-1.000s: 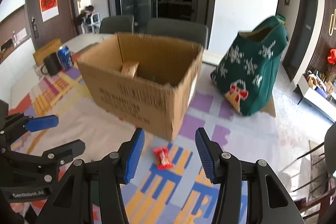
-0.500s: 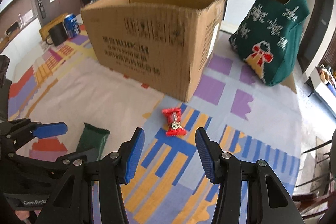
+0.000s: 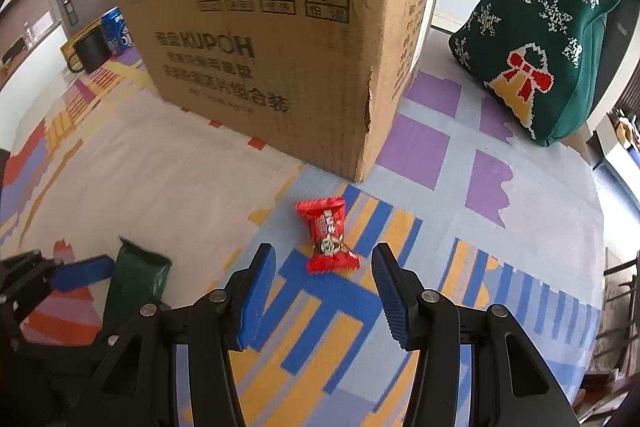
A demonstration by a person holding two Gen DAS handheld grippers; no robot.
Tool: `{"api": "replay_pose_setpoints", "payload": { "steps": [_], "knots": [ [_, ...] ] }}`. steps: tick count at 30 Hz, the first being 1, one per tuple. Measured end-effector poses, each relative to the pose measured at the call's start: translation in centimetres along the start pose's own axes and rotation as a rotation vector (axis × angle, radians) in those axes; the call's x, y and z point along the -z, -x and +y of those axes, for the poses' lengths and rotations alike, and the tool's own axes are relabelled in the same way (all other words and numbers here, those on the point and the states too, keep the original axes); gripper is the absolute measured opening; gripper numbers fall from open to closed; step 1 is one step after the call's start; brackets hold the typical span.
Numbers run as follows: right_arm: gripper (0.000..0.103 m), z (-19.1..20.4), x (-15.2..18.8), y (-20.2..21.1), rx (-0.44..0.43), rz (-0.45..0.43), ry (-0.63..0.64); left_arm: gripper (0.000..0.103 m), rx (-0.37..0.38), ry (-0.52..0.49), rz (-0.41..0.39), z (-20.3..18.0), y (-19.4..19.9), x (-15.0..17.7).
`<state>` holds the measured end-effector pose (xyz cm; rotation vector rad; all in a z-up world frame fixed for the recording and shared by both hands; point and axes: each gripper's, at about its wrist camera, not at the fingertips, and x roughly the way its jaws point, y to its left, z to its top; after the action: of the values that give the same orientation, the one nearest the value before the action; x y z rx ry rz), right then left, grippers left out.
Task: Organize snacks
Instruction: 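Grasp the dark green pack with left tool while right tool grasps red candy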
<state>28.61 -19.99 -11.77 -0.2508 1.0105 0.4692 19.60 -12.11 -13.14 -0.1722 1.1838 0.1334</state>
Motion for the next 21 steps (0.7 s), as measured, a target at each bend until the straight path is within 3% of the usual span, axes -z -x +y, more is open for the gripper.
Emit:
{"api": "replay_pose_setpoints", "payload": {
  "steps": [5, 12, 21],
  "knots": [
    [0.048, 0.3, -0.8, -0.9, 0.013, 0.004, 0.003, 0.045, 0.019, -0.017, -0.008, 0.3, 0.1, -0.1],
    [0.027, 0.9, -0.8, -1.5, 0.009, 0.018, -0.006, 0.045, 0.036, -0.05, -0.015, 0.5, 0.1, -0.1],
    [0.026, 1.5, 0.6, 1.7, 0.017, -0.036, -0.064, 0.045, 0.054, -0.053, -0.036, 1.8, 0.5, -0.2]
  ]
}}
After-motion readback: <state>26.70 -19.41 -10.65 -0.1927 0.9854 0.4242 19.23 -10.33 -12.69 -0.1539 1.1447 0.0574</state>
